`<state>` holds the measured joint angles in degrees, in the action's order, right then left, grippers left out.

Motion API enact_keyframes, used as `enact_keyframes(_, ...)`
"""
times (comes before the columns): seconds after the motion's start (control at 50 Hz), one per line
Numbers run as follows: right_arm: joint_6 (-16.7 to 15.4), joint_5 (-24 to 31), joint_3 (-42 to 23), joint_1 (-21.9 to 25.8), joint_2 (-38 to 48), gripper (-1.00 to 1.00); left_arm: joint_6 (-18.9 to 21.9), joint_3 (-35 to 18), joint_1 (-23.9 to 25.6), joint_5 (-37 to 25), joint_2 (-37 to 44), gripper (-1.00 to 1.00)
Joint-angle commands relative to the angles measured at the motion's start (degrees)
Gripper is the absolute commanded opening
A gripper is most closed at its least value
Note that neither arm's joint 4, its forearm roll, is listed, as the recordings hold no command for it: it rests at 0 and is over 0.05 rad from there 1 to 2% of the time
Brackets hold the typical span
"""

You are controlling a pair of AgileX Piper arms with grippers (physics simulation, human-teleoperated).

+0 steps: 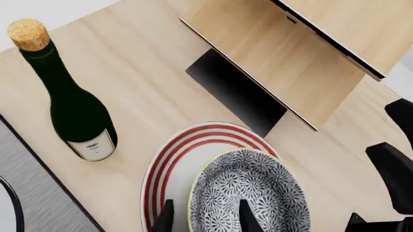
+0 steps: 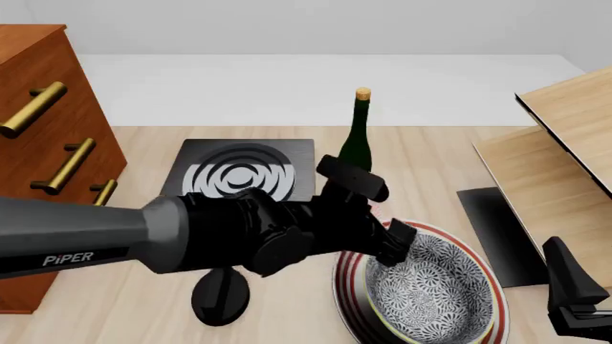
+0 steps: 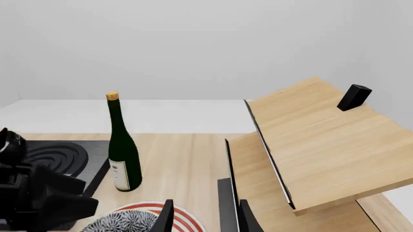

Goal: Pick up the akita bowl and put it on the plate.

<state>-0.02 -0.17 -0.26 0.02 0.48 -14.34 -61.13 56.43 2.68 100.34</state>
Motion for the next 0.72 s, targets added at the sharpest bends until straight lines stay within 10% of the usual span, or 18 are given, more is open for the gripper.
enact_keyframes(0.02,0.01,0.00,0.00,0.01,0.00,1.00,1.89,-0.46,-1.06,-1.78,-4.13,1.00)
enact_keyframes(0.72,0.00,0.00,0.00,0.00,-0.01,1.00,5.38,6.83,-3.98,-0.12,-22.41,1.00)
